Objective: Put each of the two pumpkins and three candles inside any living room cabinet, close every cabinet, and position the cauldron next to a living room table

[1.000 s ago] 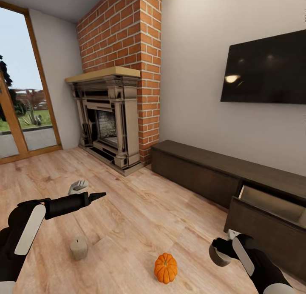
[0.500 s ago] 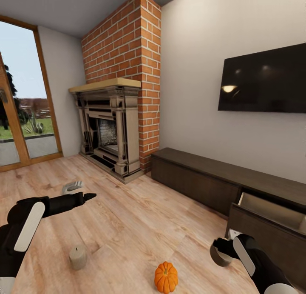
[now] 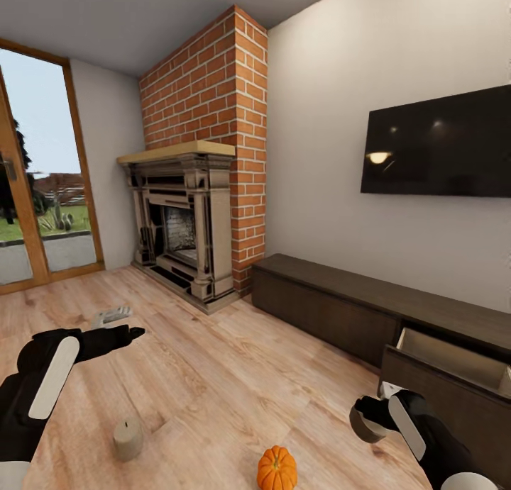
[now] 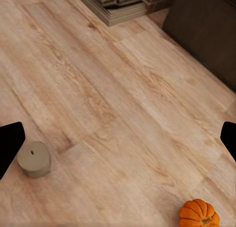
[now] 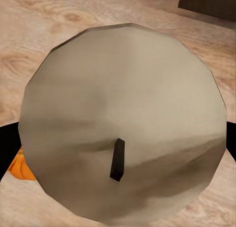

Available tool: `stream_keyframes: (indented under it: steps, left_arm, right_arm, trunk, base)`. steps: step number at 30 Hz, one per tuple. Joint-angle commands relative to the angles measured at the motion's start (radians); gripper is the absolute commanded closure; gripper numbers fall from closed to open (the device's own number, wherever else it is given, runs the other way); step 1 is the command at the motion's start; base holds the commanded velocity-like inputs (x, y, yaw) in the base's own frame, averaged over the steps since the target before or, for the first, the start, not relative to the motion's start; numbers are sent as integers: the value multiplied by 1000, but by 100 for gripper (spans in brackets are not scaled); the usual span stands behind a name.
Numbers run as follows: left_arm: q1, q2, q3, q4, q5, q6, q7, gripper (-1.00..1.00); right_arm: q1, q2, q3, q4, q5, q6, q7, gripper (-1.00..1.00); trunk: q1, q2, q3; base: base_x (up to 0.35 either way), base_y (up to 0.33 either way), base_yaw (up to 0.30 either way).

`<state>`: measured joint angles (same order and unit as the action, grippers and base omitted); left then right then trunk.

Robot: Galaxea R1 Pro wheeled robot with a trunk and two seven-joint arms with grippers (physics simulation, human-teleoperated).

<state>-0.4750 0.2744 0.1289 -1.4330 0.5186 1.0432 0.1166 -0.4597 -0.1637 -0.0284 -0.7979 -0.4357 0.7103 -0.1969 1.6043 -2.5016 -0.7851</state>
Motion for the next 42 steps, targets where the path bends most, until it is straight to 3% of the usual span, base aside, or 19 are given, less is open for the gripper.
stream_keyframes:
  steps: [1, 14, 42]
  left_arm:
    - [0, 0, 1, -7, 11, 4, 11, -100]
    - [1, 1, 6, -28, 16, 4, 12, -100]
    - [1, 2, 6, -34, 21, 4, 3, -100]
  right_arm:
    - [0, 0, 0, -1, -11, 2, -9, 100]
    - [0, 0, -2, -1, -11, 1, -7, 100]
    - [0, 0, -12, 1, -25, 4, -5, 100]
  trunk:
    - [0, -1, 0]
    - [0, -1, 10]
    - [0, -1, 9]
  base:
    - [0, 0, -143]
    - [114, 72, -213]
    - [73, 77, -2]
